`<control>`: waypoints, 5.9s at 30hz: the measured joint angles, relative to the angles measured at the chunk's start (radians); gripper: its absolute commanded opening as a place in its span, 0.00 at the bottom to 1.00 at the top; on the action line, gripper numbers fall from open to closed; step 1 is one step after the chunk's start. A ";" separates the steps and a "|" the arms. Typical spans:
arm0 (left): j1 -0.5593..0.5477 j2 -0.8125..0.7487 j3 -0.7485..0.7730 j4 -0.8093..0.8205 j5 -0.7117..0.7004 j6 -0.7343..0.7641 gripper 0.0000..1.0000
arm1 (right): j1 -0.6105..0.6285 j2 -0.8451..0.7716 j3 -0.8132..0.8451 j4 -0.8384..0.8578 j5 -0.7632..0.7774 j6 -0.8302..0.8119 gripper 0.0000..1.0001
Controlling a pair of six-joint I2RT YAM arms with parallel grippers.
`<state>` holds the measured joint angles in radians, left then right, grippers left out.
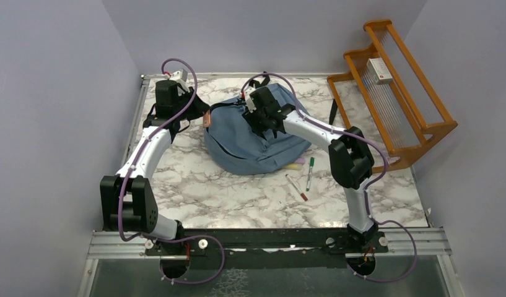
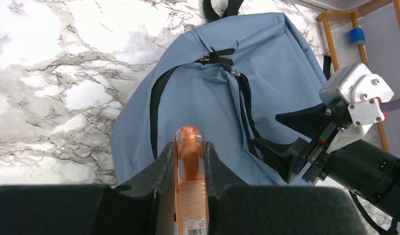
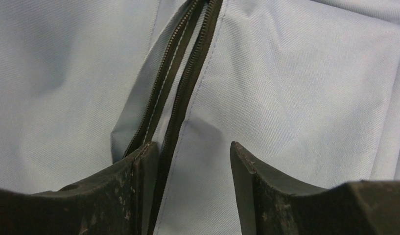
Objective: Pack the student bag
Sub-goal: Pick up the stationery from the center of the board, then place the stationery in the student bag, then adjust the student bag at the center of the board, then pick up the stationery from the center of the board.
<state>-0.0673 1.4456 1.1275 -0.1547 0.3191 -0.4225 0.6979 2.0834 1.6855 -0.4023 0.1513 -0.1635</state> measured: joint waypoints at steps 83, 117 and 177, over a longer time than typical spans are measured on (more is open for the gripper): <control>-0.330 0.495 0.264 0.198 -0.055 -0.658 0.42 | -0.039 -0.343 -0.352 0.455 -0.034 0.426 0.01; -0.238 -0.039 -0.023 -0.133 -0.384 -0.120 0.64 | -0.041 -0.288 -0.231 0.311 -0.043 0.341 0.00; -0.135 -0.089 -0.090 0.092 -0.047 0.202 0.56 | -0.152 -0.062 0.029 0.248 -0.311 0.253 0.01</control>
<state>-0.2028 1.3563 1.0370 -0.0631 0.2726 -0.2203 0.5457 2.0212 1.7149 -0.1539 -0.1596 0.0891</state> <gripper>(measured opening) 0.571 0.014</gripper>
